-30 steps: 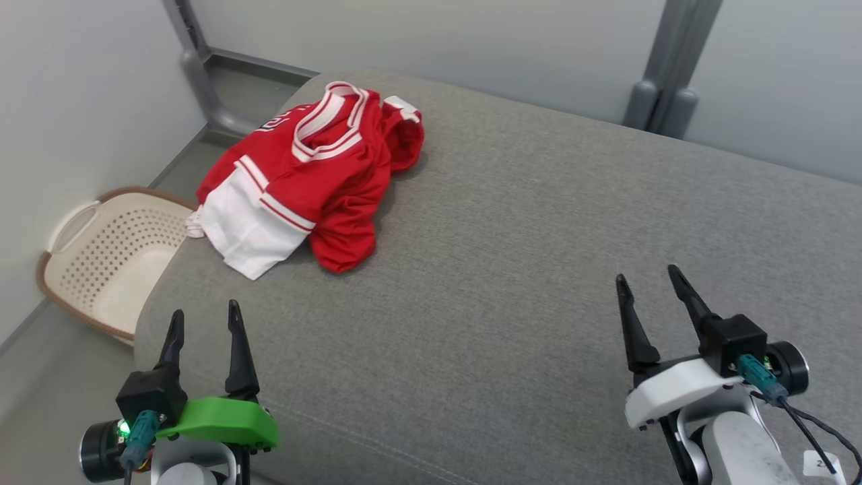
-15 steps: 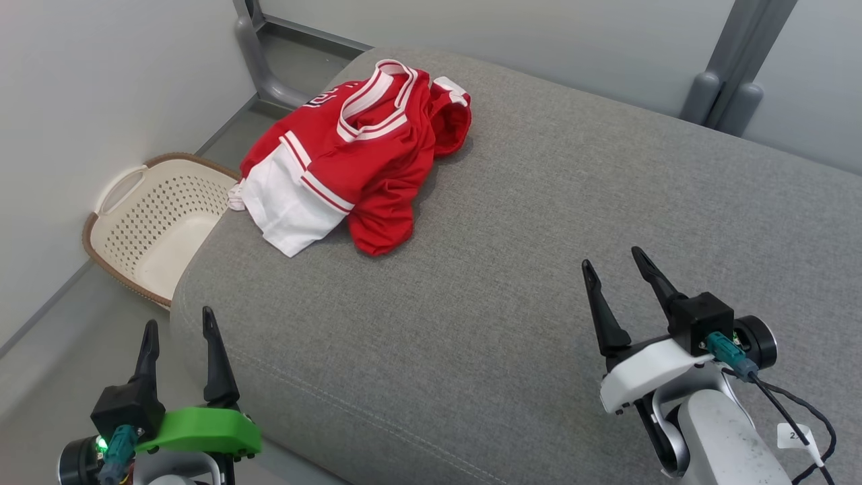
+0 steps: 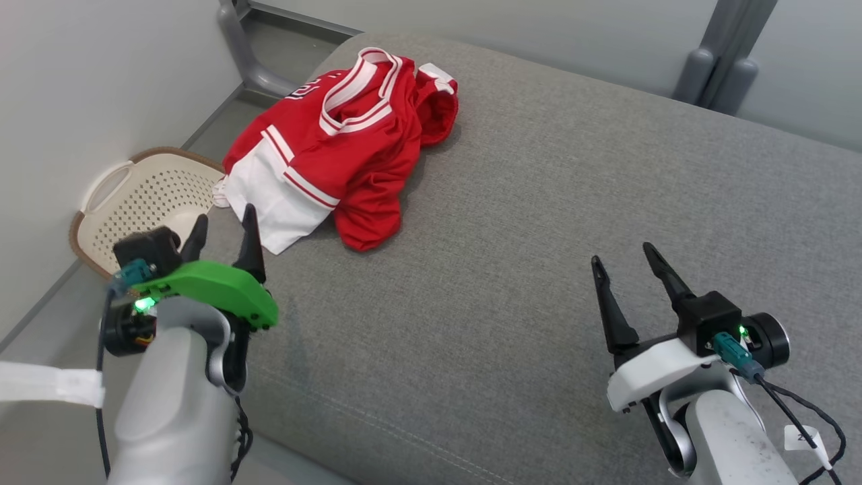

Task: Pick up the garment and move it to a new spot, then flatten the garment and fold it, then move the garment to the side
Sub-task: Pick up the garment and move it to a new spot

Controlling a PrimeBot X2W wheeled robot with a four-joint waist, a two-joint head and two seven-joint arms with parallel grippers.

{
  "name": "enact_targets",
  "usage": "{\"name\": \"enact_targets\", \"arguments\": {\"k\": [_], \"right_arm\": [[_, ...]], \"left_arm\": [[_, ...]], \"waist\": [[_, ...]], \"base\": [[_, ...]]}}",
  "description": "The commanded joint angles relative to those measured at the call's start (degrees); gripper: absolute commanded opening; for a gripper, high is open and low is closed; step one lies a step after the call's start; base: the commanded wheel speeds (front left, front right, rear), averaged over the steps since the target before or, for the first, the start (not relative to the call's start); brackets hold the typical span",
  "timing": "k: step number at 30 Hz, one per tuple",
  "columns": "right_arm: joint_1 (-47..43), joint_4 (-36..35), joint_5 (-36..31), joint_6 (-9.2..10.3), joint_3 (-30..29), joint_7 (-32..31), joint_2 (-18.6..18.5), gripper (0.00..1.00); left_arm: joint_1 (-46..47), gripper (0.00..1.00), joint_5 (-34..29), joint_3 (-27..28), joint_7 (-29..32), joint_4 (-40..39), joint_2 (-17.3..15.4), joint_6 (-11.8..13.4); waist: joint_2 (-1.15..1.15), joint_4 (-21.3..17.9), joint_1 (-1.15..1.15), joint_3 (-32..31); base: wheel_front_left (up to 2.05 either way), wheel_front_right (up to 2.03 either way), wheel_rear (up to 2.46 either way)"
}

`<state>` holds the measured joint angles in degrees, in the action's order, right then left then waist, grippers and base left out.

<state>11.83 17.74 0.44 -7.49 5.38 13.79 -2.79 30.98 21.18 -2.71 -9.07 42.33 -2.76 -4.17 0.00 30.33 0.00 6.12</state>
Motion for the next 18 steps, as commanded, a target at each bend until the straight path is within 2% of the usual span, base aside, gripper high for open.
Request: {"name": "enact_targets", "arguments": {"k": [1,6,12,15,18], "right_arm": [[0.03,-1.2,-0.26,-0.01,0.72,-0.63,-0.19,1.0],[1.23,-5.56,-2.25,-0.01,2.52,-3.18,-0.23,1.0],[1.63,-10.29,-4.31,-0.01,4.28,-5.58,-0.22,1.0],[1.67,-11.39,-3.91,-0.01,4.7,-5.85,-0.23,1.0],[1.61,-11.94,-3.4,-0.01,5.76,-5.96,-0.16,1.0]], "left_arm": [[3.02,1.0,1.34,0.92,0.73,2.24,-0.79,-0.6],[11.33,1.0,6.25,3.52,3.3,9.65,-2.0,-2.08],[17.14,1.0,9.96,5.4,8.51,16.56,-5.67,-2.91],[18.48,1.0,11.33,6.27,10.14,19.37,-7.68,-2.87],[19.29,1.0,11.32,6.61,10.51,22.04,-9.64,-1.55]], "waist": [[0.0,-3.97,0.0,2.46],[0.0,-9.7,0.0,7.43],[0.0,-15.03,0.0,11.63],[0.0,-17.15,0.0,12.35],[0.0,-19.23,0.0,12.49]], "base": [[0.0,0.0,0.0],[0.0,0.0,0.0],[0.0,0.0,0.0],[0.0,0.0,0.0],[0.0,0.0,0.0]]}}
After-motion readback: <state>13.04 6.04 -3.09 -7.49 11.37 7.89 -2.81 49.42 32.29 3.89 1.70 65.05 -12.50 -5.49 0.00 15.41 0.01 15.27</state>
